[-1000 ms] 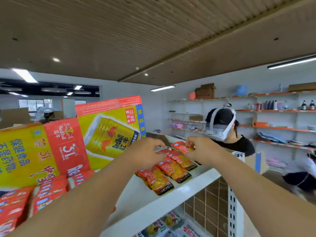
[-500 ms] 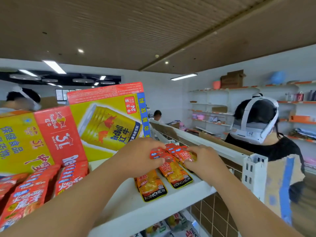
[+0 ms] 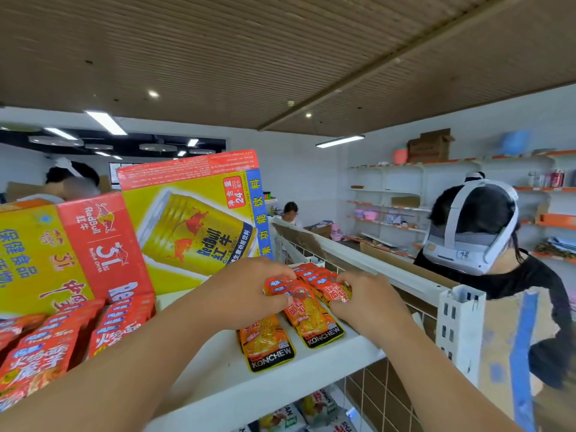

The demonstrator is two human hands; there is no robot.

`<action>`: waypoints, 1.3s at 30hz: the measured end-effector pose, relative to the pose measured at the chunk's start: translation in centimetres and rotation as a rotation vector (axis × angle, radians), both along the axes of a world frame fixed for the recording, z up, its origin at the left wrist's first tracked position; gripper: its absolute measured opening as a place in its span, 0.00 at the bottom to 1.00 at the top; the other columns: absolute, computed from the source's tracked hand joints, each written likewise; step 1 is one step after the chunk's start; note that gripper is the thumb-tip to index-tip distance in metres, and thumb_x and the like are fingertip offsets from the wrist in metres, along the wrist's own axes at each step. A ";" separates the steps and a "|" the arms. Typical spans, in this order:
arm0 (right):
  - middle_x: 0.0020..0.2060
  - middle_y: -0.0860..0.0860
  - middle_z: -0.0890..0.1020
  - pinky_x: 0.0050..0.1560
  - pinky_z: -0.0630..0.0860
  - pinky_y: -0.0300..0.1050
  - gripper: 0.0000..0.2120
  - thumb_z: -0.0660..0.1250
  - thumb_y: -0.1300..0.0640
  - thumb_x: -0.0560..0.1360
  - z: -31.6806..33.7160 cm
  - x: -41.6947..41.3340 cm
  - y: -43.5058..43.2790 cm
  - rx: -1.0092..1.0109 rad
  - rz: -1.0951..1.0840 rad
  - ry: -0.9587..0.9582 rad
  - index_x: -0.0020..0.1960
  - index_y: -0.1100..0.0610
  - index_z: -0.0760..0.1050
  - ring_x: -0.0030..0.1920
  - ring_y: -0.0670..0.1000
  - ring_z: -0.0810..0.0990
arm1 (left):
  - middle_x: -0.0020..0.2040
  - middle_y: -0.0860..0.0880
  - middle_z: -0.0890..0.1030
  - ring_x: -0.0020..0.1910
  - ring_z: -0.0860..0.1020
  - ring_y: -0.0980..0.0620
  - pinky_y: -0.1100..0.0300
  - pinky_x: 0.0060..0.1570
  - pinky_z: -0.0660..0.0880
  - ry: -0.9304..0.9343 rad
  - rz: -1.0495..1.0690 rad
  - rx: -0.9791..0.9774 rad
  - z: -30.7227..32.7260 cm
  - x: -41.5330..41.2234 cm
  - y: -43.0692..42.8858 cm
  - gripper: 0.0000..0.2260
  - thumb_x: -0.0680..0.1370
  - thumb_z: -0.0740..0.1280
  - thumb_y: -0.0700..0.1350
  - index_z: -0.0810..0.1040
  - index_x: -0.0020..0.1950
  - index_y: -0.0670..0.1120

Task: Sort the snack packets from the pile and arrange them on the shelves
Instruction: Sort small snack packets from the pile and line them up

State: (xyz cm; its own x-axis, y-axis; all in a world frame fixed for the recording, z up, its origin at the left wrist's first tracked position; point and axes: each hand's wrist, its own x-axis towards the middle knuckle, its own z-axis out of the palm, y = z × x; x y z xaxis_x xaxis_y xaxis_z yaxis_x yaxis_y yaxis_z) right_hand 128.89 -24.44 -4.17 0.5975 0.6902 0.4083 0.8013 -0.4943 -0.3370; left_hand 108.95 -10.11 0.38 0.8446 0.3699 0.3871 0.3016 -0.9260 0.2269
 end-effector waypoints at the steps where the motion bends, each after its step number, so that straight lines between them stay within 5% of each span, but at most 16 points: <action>1: 0.60 0.47 0.79 0.53 0.78 0.50 0.29 0.67 0.38 0.69 0.0 0.0 0.0 0.005 0.001 0.005 0.69 0.40 0.71 0.59 0.51 0.74 | 0.62 0.61 0.77 0.60 0.75 0.60 0.55 0.61 0.75 0.000 -0.001 -0.005 0.0 0.0 0.1 0.18 0.77 0.69 0.61 0.76 0.67 0.65; 39: 0.59 0.47 0.79 0.50 0.76 0.49 0.22 0.67 0.34 0.71 -0.1 0.3 0.2 0.046 -0.044 -0.039 0.63 0.39 0.73 0.57 0.51 0.75 | 0.62 0.61 0.77 0.61 0.75 0.58 0.55 0.61 0.75 -0.019 0.003 -0.050 -0.4 0.1 -0.2 0.16 0.77 0.70 0.59 0.77 0.65 0.66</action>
State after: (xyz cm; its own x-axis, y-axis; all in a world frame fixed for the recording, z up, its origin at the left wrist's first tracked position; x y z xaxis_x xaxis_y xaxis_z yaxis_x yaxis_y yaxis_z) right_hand 129.24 -24.20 -4.31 0.6098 0.6440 0.4620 0.7922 -0.5139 -0.3293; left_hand 109.01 -10.32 -0.04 0.8359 0.3919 0.3843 0.2996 -0.9124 0.2788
